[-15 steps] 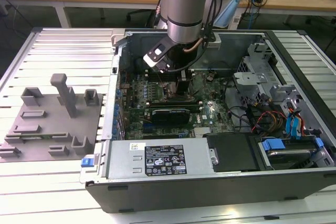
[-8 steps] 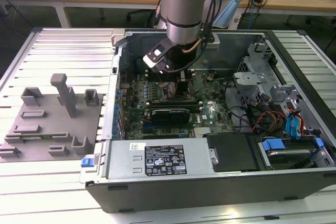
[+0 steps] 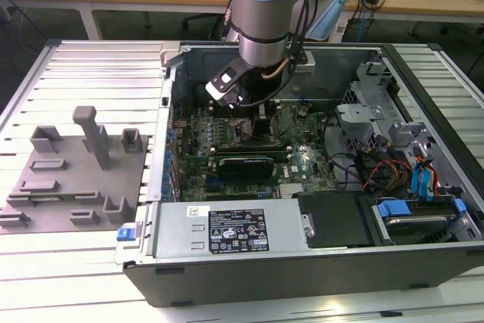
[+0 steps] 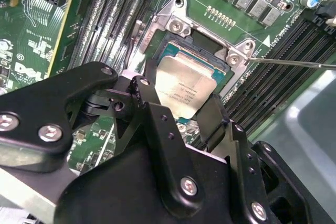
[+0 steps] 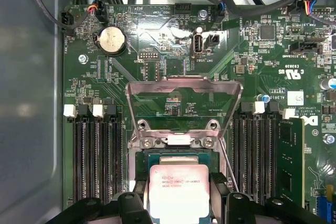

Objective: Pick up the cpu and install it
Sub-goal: 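Place the cpu into insertion slot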

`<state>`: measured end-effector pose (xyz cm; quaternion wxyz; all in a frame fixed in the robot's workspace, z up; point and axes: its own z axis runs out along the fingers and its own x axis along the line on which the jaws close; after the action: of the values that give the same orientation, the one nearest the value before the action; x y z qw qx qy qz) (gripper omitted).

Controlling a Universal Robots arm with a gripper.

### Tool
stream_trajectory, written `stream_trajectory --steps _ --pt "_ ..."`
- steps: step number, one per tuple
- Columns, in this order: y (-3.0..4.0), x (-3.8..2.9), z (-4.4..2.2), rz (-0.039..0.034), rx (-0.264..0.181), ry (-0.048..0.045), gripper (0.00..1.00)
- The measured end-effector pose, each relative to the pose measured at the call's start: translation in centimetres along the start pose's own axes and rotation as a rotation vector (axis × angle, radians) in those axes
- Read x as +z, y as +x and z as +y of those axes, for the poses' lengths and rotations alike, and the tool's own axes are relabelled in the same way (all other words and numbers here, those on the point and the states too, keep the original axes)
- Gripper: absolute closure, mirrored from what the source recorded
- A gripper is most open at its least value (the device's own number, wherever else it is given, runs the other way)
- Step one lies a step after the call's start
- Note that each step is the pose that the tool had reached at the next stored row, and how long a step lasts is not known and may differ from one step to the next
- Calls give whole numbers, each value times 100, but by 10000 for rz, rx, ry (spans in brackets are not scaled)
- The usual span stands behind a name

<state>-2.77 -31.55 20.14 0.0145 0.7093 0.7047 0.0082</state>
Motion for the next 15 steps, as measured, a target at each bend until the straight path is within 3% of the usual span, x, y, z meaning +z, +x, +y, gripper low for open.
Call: stream_trajectory --steps 15 --pt "4 23 -7 1 15 0 45"
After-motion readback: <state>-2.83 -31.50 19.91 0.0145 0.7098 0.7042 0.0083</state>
